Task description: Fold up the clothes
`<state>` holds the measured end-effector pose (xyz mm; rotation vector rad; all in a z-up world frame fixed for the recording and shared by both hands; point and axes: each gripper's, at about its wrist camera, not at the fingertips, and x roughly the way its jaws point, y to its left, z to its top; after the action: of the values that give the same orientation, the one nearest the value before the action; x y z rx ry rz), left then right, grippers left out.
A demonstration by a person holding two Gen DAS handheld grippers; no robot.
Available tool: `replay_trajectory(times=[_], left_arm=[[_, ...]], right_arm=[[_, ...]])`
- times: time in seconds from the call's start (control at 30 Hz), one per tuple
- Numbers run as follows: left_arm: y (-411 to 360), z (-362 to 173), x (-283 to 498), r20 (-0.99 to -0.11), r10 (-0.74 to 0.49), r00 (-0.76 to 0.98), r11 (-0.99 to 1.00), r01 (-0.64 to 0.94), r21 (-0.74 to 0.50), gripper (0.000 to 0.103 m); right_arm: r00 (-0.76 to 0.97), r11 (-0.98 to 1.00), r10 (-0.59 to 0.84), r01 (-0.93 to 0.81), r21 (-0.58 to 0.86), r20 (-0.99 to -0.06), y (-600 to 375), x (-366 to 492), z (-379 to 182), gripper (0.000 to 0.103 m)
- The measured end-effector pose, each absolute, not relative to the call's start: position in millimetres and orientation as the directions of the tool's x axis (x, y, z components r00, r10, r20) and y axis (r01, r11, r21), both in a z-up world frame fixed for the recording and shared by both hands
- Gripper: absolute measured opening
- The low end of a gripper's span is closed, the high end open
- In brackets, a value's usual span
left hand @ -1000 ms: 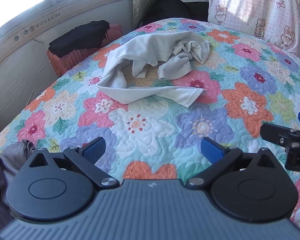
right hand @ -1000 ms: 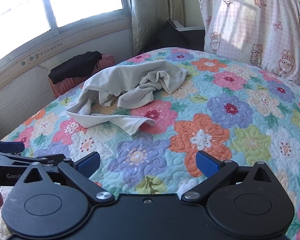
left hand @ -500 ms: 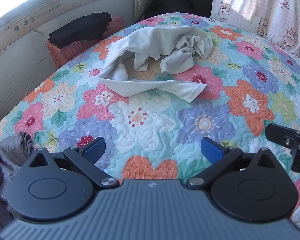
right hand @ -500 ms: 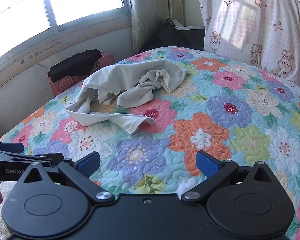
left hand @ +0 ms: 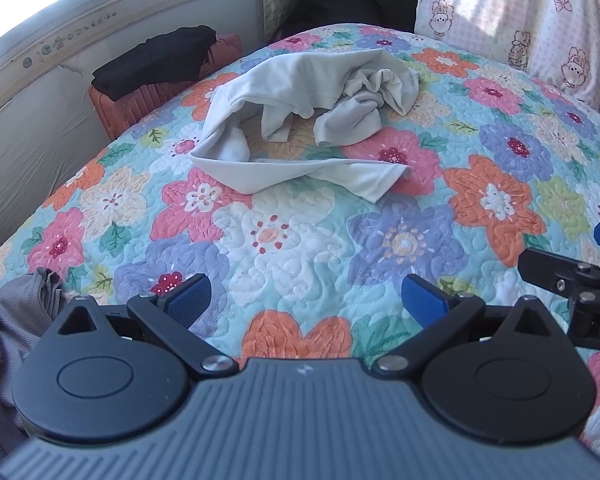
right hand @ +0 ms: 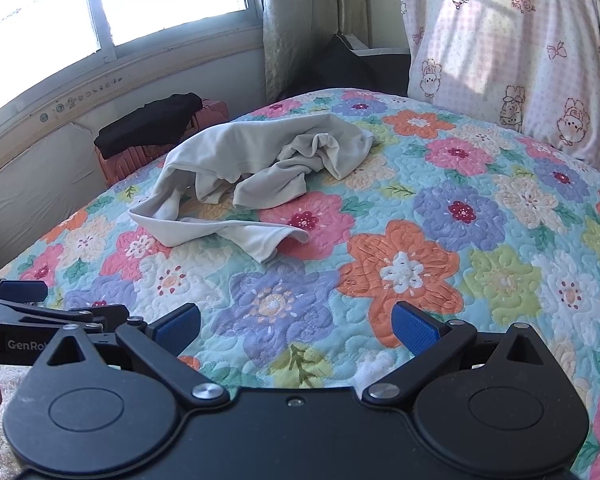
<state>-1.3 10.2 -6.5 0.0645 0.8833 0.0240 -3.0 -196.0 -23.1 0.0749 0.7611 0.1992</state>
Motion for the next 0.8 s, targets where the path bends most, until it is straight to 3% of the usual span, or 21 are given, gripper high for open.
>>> replay_trajectory(times=[0.47,0.8], left_arm=[[10,-11,2,-0.77,0.045,0.637,0.996,0.027,0.08,0.103],[66,0,57,-0.698,0.076,0.712,0.997,-0.039,0.069,0.103]], right_arm=[[0.709,0.981,0.193,-0.163,0.109,-0.679,-184,-5,-26,0.103],[0.707,0.952,0.303,-0.261,0.162,-0.639,-160,31,-14,0.103]])
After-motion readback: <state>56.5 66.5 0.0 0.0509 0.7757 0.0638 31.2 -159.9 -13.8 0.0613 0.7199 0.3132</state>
